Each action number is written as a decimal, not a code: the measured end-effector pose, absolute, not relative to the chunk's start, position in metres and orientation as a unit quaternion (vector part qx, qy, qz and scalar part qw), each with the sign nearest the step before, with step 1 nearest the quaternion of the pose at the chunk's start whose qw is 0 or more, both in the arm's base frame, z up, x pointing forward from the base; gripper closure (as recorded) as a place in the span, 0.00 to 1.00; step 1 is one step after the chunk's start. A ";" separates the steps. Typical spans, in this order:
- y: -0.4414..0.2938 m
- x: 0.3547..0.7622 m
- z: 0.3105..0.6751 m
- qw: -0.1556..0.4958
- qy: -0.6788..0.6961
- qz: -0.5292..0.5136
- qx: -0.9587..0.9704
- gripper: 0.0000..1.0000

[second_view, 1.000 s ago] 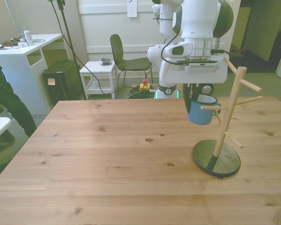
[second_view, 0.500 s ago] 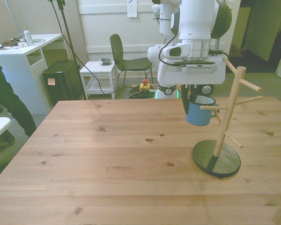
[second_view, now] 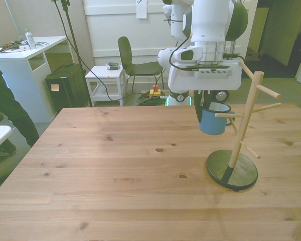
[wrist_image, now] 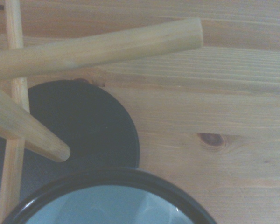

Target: Hang the mug

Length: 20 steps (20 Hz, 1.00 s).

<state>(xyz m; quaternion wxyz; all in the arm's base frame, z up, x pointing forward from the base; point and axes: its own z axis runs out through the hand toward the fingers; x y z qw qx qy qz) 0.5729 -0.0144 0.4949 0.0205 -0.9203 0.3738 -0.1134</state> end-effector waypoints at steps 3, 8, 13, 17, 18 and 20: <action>-0.015 0.573 0.495 0.020 0.374 -0.113 -0.920 1.00; -0.015 0.573 0.494 0.022 0.376 -0.112 -0.920 0.00; -0.019 0.574 0.495 0.023 0.379 -0.113 -0.918 0.00; -0.019 0.575 0.491 0.023 0.378 -0.109 -0.919 0.00; -0.019 0.575 0.491 0.024 0.379 -0.108 -0.919 0.00; -0.019 0.576 0.491 0.029 0.378 -0.106 -0.919 0.00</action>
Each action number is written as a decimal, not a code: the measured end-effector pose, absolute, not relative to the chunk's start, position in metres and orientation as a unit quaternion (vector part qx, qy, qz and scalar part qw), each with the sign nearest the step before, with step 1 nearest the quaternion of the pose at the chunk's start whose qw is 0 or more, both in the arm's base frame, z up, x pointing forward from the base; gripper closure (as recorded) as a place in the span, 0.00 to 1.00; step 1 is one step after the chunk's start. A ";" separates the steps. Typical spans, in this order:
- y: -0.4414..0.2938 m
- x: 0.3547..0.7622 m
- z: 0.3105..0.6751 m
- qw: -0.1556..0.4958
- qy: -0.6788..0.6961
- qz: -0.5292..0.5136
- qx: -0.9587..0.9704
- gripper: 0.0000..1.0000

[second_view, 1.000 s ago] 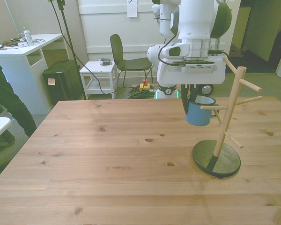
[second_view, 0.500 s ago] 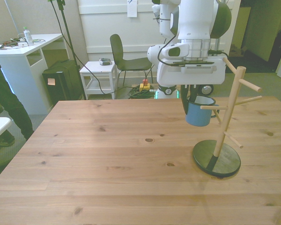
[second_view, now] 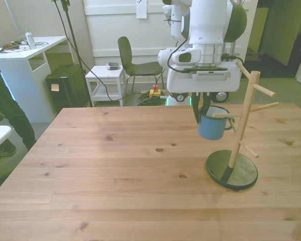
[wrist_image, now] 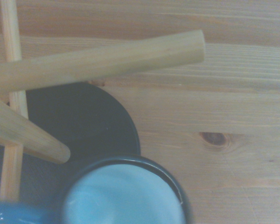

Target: Hang the mug

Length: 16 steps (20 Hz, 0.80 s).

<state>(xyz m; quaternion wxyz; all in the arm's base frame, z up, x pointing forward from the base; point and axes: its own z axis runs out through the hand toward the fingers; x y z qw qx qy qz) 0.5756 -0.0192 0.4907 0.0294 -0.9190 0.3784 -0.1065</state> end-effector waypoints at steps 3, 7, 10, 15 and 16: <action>-0.020 0.576 0.491 0.034 0.376 -0.105 -0.920 0.00; -0.021 0.576 0.491 0.036 0.376 -0.105 -0.920 0.00; -0.022 0.575 0.493 0.038 0.375 -0.106 -0.920 0.00; -0.026 0.544 0.506 0.043 0.367 -0.110 -0.923 0.00; -0.033 0.530 0.511 0.048 0.367 -0.112 -0.922 0.00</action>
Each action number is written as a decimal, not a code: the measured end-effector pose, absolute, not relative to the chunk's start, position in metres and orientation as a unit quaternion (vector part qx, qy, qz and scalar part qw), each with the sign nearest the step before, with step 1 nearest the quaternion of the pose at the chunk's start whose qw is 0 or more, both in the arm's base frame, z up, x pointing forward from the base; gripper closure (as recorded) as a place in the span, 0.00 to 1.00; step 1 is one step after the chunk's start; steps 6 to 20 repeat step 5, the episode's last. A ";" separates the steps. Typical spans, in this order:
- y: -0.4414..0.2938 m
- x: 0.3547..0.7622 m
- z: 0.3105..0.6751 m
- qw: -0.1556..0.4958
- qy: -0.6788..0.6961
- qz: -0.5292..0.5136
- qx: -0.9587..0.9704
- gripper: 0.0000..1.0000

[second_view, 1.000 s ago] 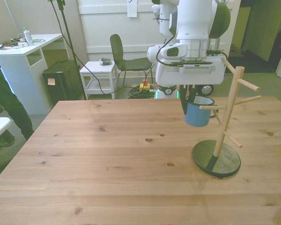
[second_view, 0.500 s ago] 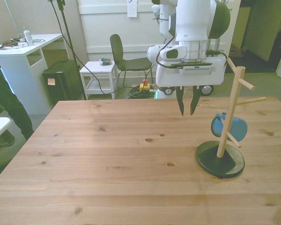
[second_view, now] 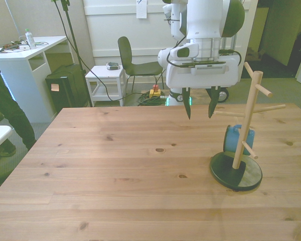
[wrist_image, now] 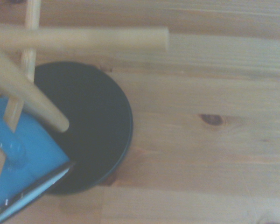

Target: Hang the mug

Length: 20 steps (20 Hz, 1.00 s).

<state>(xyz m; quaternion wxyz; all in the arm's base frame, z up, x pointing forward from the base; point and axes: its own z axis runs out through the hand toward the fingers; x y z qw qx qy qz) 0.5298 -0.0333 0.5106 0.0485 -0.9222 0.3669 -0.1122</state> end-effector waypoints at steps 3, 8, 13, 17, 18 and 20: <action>-0.069 0.480 0.531 0.066 0.377 -0.129 -0.915 0.00; -0.090 0.452 0.537 0.078 0.386 -0.136 -0.909 0.00; -0.090 0.452 0.537 0.078 0.386 -0.136 -0.909 0.00; -0.090 0.452 0.537 0.078 0.386 -0.136 -0.909 0.00; -0.090 0.452 0.537 0.078 0.386 -0.136 -0.909 0.00; -0.090 0.452 0.537 0.078 0.386 -0.136 -0.909 0.00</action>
